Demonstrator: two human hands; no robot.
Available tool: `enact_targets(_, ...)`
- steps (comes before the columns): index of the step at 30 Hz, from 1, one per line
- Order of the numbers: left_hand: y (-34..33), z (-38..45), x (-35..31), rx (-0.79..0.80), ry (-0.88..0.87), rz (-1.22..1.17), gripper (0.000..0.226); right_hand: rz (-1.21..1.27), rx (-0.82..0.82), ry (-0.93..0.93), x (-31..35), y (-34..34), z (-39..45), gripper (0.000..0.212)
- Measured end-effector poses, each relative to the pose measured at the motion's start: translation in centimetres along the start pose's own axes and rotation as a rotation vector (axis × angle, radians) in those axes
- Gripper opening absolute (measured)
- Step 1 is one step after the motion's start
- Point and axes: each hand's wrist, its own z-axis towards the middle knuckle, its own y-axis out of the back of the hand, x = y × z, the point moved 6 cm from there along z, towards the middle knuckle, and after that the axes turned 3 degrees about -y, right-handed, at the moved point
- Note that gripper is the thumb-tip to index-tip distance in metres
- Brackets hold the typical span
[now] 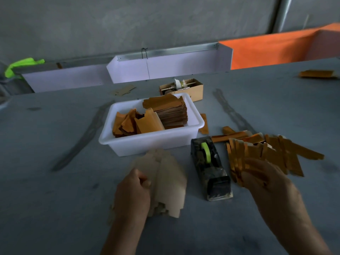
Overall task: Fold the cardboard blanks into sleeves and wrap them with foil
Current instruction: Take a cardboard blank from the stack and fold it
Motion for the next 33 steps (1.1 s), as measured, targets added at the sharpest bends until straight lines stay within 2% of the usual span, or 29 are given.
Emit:
enact_targets(2, -0.6, 0.0, -0.1, 0.055, 0.002, 0.005, 0.024, 0.055, 0.03, 0.059, 1.4, -0.5, -0.9, 0.023)
enact_targets(4, -1.5, -0.3, -0.8, 0.124, -0.061, 0.3, 0.049, 0.116, 0.085, 0.097, 2.3, -1.2, -1.7, 0.024)
enact_targets(6, -2.0, -1.1, -1.7, 0.123, -0.114, 0.553, 0.06, 0.147, 0.156, 0.1, 2.4, -2.2, -2.3, 0.027)
enact_targets(8, -2.5, -1.7, -2.5, 0.094, -0.132, 0.581, 0.056, 0.164, 0.227, 0.077, 2.3, -3.2, -2.8, 0.025)
enact_targets(13, -4.5, -1.6, -2.9, 0.187, -0.133, 0.441, 0.033, 0.201, 0.338, 0.036, 2.1, -4.2, -3.6, 0.028)
enact_targets(18, -4.4, -1.7, -3.6, 0.101, -0.153, 0.504, 0.033, 0.194, 0.385, 0.005, 1.7, -4.4, -3.7, 0.026)
enact_targets(21, -4.7, -1.5, -3.1, 0.17, -0.088, 0.37, 0.049, 0.208, 0.426, -0.031, 1.6, -4.8, -3.9, 0.023)
enact_targets(22, -4.8, -1.5, -2.9, 0.216, -0.058, 0.312, 0.048, 0.221, 0.432, -0.043, 1.6, -4.8, -3.9, 0.023)
enact_targets(24, -4.3, -1.7, -2.7, 0.254, -0.022, 0.114, 0.027, 0.248, 0.439, -0.076, 1.3, -4.9, -4.0, 0.024)
enact_targets(26, -3.5, -2.2, -2.0, 0.291, 0.097, -0.248, 0.009, 0.279, 0.456, -0.117, 1.0, -5.1, -4.0, 0.023)
enact_targets(28, -3.3, -3.2, -1.7, 0.432, 0.264, -0.64, 0.017, 0.349, 0.467, -0.171, 0.7, -5.5, -4.1, 0.02)
enact_targets(30, -3.1, -4.4, -2.7, 0.614, 0.355, -0.965, 0.037, 0.457, 0.462, -0.254, 0.6, -5.9, -4.3, 0.013)
enact_targets(31, -3.0, -5.0, -3.4, 0.691, 0.363, -1.063, 0.045, 0.512, 0.474, -0.295, 0.6, -6.2, -4.3, 0.009)
enact_targets(33, -2.8, -5.7, -4.2, 0.746, 0.351, -1.115, 0.053, 0.567, 0.538, -0.35, 0.9, -6.8, -4.5, 0.013)
